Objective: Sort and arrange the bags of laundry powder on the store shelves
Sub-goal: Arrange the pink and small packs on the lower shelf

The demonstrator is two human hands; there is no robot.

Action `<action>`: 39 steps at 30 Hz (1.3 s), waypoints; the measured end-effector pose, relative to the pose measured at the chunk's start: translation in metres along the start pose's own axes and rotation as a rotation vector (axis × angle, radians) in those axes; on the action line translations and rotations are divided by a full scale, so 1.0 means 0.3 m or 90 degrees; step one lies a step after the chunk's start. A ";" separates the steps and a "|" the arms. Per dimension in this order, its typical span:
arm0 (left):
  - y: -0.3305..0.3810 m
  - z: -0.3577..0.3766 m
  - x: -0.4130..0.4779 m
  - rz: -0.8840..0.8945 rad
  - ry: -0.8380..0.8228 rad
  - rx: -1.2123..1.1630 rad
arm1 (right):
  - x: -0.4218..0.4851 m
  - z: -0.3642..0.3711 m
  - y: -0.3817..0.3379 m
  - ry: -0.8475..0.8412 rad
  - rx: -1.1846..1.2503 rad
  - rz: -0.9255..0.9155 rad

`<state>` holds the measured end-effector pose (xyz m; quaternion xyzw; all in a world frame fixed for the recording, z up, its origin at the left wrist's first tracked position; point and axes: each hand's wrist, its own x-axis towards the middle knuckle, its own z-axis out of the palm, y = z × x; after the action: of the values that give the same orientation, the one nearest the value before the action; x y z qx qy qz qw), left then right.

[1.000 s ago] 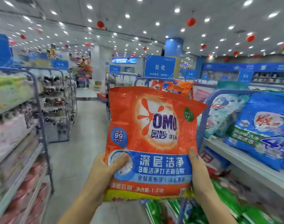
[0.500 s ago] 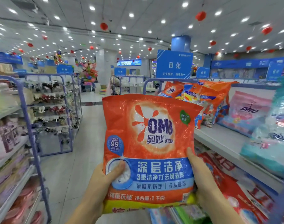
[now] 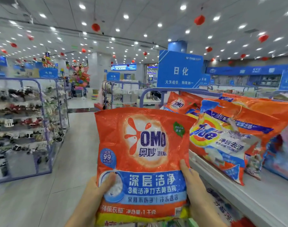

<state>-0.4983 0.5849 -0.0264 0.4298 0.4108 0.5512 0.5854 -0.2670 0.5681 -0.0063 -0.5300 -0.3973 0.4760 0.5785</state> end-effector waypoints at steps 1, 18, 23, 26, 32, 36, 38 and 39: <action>-0.012 -0.002 0.070 -0.002 0.002 -0.002 | 0.055 0.011 0.007 0.014 -0.002 0.000; 0.103 -0.021 1.395 -0.065 -0.294 0.036 | 0.973 0.344 -0.061 0.312 0.005 -0.086; 0.118 0.137 1.646 -0.023 -0.365 0.068 | 1.113 0.321 -0.119 0.428 -0.004 -0.156; 0.127 0.257 1.755 0.034 -0.376 0.083 | 1.186 0.294 -0.153 0.471 -0.036 -0.210; 0.125 0.466 1.939 0.078 -0.422 0.061 | 1.347 0.236 -0.215 0.563 -0.020 -0.252; 0.099 0.543 2.017 0.081 -0.455 0.038 | 1.423 0.225 -0.216 0.626 -0.040 -0.254; 0.090 0.567 2.057 0.078 -0.462 0.035 | 1.456 0.234 -0.215 0.646 -0.040 -0.263; 0.088 0.578 2.078 0.080 -0.460 0.040 | 1.474 0.238 -0.212 0.658 -0.044 -0.275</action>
<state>-0.3064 1.1992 0.0453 0.6392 0.1670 0.3858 0.6440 -0.2253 1.0156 0.0456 -0.6193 -0.1771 0.0118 0.7648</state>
